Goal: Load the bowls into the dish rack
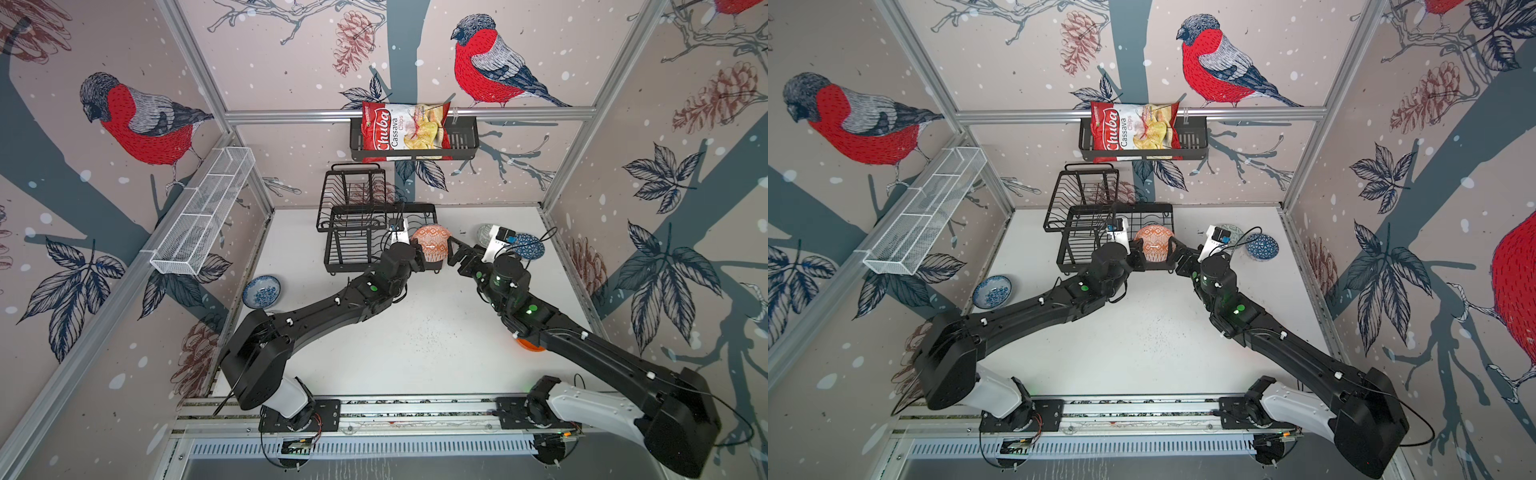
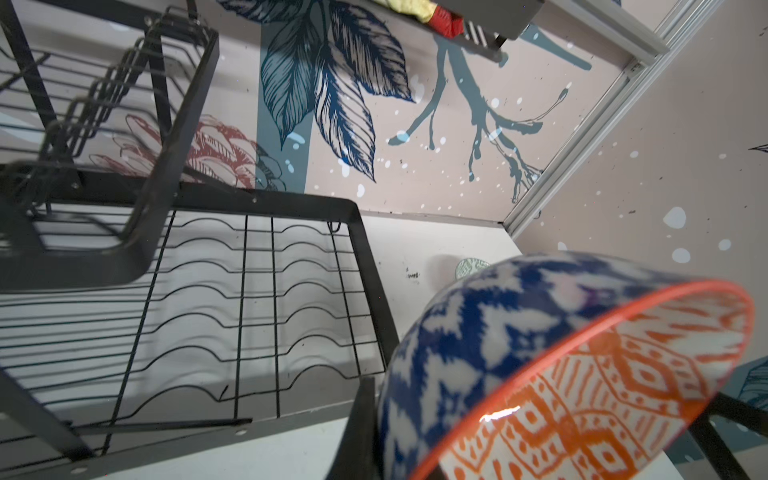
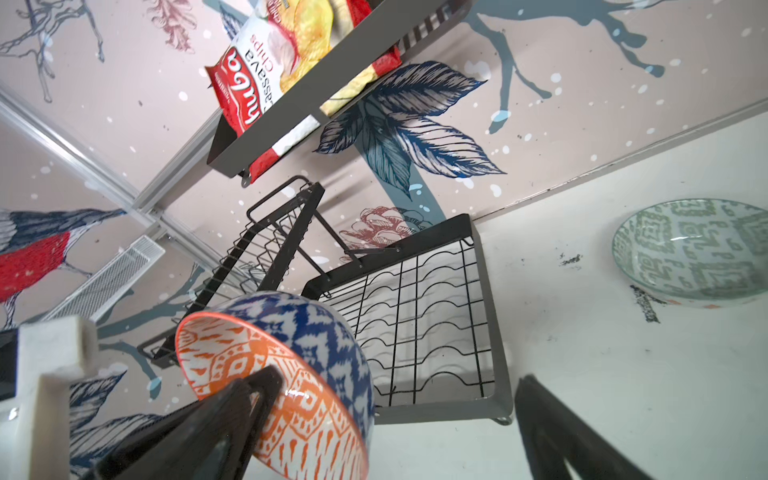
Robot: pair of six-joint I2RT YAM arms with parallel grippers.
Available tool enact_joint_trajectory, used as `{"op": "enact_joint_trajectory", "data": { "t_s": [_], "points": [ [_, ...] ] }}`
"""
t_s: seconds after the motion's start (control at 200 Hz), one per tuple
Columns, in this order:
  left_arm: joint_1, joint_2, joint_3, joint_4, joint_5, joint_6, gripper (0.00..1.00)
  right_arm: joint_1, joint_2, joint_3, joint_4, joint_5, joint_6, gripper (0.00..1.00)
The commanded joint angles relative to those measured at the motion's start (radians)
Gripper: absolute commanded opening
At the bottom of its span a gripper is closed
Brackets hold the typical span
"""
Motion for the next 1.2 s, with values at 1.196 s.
{"op": "enact_joint_trajectory", "data": {
  "t_s": [1.196],
  "points": [
    [-0.152, 0.253, -0.037, 0.853, -0.451, 0.762, 0.0, -0.11, 0.087, 0.015, 0.337, -0.461, 0.741, 0.79]
  ]
}}
